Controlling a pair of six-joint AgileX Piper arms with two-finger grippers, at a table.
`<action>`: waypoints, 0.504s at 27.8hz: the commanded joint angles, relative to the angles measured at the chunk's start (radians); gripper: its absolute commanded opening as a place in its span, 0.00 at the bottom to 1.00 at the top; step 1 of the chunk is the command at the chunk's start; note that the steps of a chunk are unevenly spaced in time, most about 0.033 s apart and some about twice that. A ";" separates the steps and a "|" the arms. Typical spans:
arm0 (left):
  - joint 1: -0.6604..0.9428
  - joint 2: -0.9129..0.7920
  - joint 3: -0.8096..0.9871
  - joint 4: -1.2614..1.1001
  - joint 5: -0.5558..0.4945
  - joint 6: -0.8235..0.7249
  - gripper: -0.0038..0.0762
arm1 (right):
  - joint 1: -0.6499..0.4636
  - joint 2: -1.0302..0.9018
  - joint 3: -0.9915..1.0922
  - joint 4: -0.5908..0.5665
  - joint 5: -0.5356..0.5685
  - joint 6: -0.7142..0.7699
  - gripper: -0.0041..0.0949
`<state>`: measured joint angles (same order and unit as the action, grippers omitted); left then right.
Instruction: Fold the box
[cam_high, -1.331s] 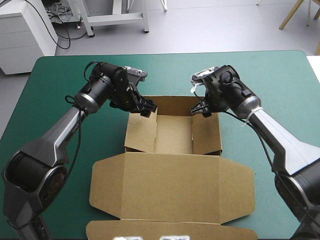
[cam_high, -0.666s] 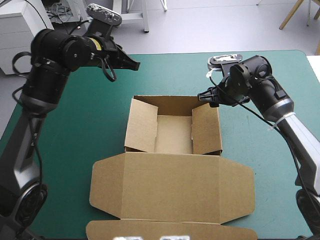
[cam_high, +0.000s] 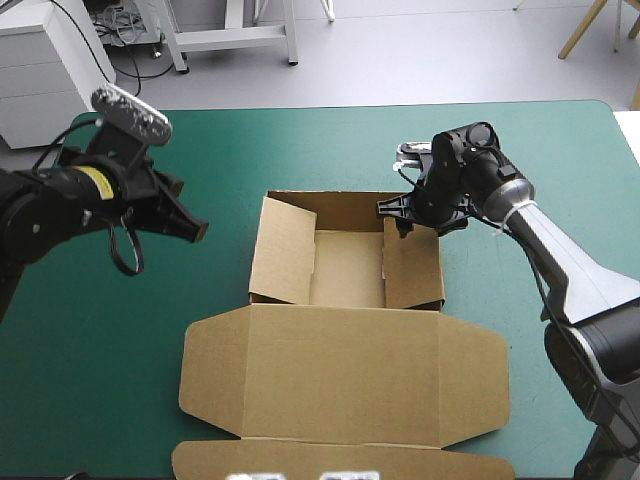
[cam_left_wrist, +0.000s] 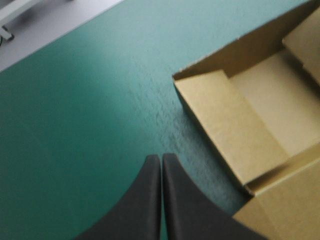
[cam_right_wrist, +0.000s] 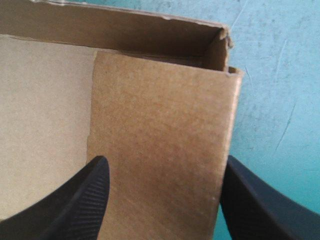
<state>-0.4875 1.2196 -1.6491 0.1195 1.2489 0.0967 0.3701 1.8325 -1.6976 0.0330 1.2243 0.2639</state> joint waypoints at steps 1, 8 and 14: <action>-0.006 -0.115 0.153 0.047 0.041 -0.012 0.04 | -0.007 -0.039 -0.022 -0.003 -0.021 -0.011 0.62; -0.006 -0.355 0.542 0.050 -0.064 -0.035 0.04 | -0.007 -0.029 0.072 -0.006 -0.021 -0.013 0.62; -0.006 -0.524 0.778 0.043 -0.128 -0.035 0.04 | -0.007 -0.016 0.082 0.037 -0.021 -0.050 0.50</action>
<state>-0.4875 0.7611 -0.9253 0.1632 1.1865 0.0733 0.3701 1.8640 -1.5948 0.0466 1.2146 0.2328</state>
